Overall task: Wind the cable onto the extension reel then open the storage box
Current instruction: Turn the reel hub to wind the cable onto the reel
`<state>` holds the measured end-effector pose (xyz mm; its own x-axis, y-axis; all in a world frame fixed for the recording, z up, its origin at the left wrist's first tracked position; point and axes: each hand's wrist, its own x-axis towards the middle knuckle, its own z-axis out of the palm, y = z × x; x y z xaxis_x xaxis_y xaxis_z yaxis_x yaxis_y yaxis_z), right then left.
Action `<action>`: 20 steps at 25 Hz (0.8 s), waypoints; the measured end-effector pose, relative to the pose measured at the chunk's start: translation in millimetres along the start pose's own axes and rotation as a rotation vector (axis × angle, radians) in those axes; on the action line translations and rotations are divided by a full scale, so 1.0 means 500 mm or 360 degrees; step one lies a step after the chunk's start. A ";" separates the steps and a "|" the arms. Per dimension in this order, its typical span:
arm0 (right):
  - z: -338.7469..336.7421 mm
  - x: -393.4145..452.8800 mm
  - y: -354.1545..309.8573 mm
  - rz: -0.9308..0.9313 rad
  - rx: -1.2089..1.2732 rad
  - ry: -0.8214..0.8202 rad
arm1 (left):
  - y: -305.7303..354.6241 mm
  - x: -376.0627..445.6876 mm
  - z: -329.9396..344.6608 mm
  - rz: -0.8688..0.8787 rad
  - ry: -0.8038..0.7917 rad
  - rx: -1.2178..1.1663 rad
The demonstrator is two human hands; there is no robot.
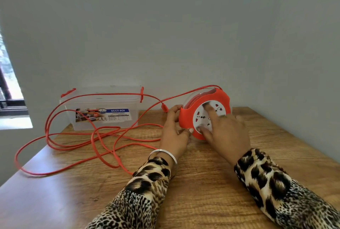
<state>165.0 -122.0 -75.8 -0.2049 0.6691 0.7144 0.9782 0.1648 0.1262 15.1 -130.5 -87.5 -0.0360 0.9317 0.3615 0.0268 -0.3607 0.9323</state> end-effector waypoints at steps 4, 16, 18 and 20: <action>-0.008 -0.003 -0.014 0.0347 0.0444 -0.0126 | -0.007 0.001 0.010 -0.0012 0.0029 0.0194; -0.056 0.017 -0.011 0.1674 0.2453 -0.0593 | -0.022 -0.023 0.055 -0.0186 0.0043 0.0429; -0.055 0.013 -0.004 0.1669 0.2406 -0.0614 | -0.026 -0.025 0.061 -0.0158 0.0014 0.0429; -0.050 0.012 -0.002 0.1601 0.2368 -0.0561 | -0.022 -0.022 0.056 -0.0183 -0.0061 0.0435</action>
<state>163.6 -136.4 -54.5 0.1847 0.9808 -0.0621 -0.0782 -0.0483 -0.9958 43.0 -135.8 -102.1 -0.0170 0.9686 0.2480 0.2930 -0.2323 0.9275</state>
